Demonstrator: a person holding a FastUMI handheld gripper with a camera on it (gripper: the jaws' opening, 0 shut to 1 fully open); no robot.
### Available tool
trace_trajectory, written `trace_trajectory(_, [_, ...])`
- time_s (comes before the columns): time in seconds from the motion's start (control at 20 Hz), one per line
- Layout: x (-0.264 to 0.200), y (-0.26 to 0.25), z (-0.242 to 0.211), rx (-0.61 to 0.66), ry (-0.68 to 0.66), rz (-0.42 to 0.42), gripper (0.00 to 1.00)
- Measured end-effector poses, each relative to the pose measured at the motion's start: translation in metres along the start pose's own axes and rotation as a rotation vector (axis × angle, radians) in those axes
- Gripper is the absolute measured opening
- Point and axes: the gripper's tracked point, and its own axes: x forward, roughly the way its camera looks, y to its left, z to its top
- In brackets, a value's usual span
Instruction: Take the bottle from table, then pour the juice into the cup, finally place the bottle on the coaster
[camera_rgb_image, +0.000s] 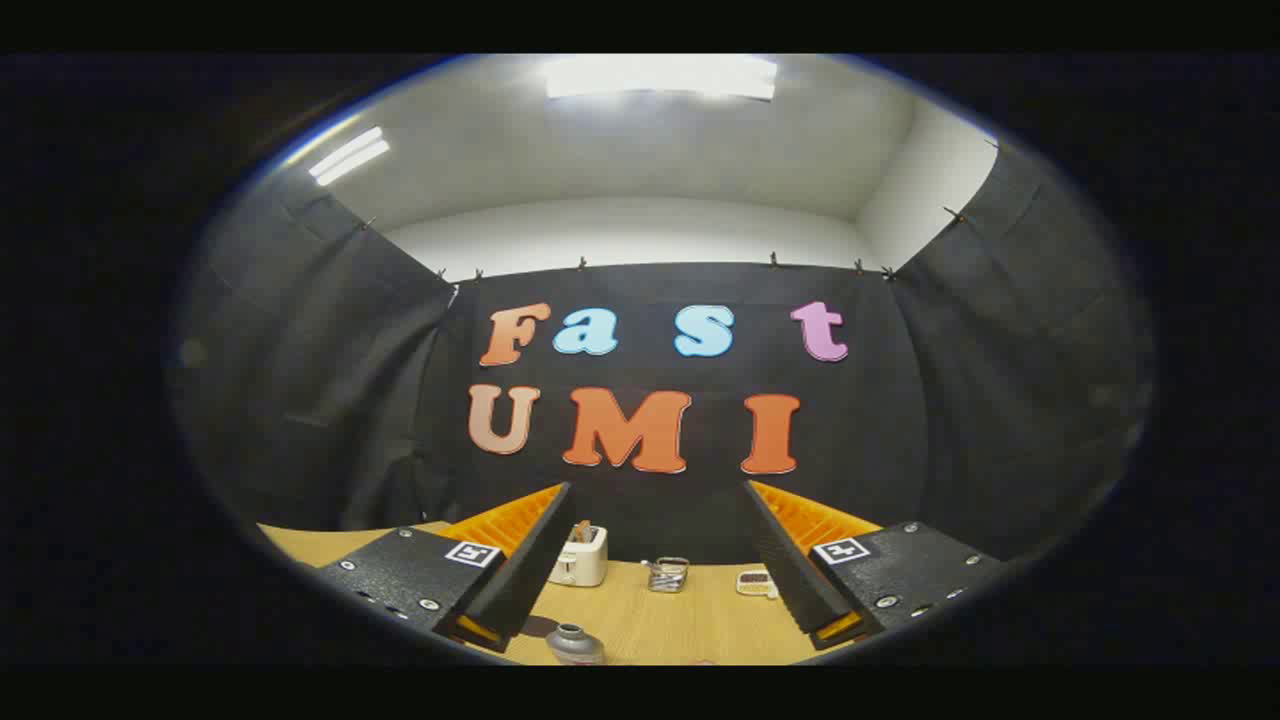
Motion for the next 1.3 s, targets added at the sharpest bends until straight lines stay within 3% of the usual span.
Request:
trace_trajectory(0.3, [0.013, 0.023, -0.007, 0.051, 0.004, 0.071, 0.98])
trace_trajectory(0.9, [0.014, 0.025, -0.017, 0.022, -0.005, 0.069, 0.98])
trace_trajectory(1.3, [0.014, 0.032, -0.062, 0.036, 0.067, 0.081, 0.98])
